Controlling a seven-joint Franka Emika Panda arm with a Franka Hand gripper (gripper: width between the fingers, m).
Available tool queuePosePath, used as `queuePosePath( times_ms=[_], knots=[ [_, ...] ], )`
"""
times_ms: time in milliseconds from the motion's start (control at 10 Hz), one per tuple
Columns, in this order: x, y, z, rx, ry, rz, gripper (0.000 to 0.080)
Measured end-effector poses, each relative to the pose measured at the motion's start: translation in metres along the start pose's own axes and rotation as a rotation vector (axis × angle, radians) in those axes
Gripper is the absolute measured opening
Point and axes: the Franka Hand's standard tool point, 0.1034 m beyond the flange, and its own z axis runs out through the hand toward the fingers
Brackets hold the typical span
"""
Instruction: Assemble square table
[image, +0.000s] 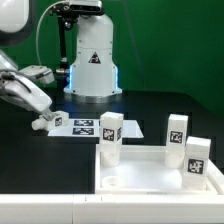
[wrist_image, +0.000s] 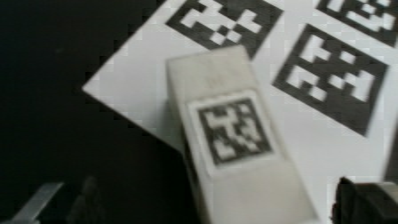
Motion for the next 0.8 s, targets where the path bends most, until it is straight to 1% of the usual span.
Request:
queuePosePath(
  times_ms=[200,300,400,500,600,700,800],
  knots=[
    [-0.005,0.001,0.012,-0.013,-0.013,0.012,0.0649],
    [-0.007,-0.004,0.015,-0.027,-0.018,0.025,0.0649],
    [-0.006,-0.011,0.014,-0.037,-0.012,0.034,0.0649],
    [-0.005,-0.011,0.014,-0.035,-0.011,0.028,0.0649],
    [-0.005,-0.009,0.014,-0.033,-0.012,0.032,0.0546],
    [-0.005,-0.009,0.014,-0.034,-0.013,0.032,0.0405],
    [-0.005,-0.009,0.014,-0.033,-0.012,0.032,0.0405]
  ],
)
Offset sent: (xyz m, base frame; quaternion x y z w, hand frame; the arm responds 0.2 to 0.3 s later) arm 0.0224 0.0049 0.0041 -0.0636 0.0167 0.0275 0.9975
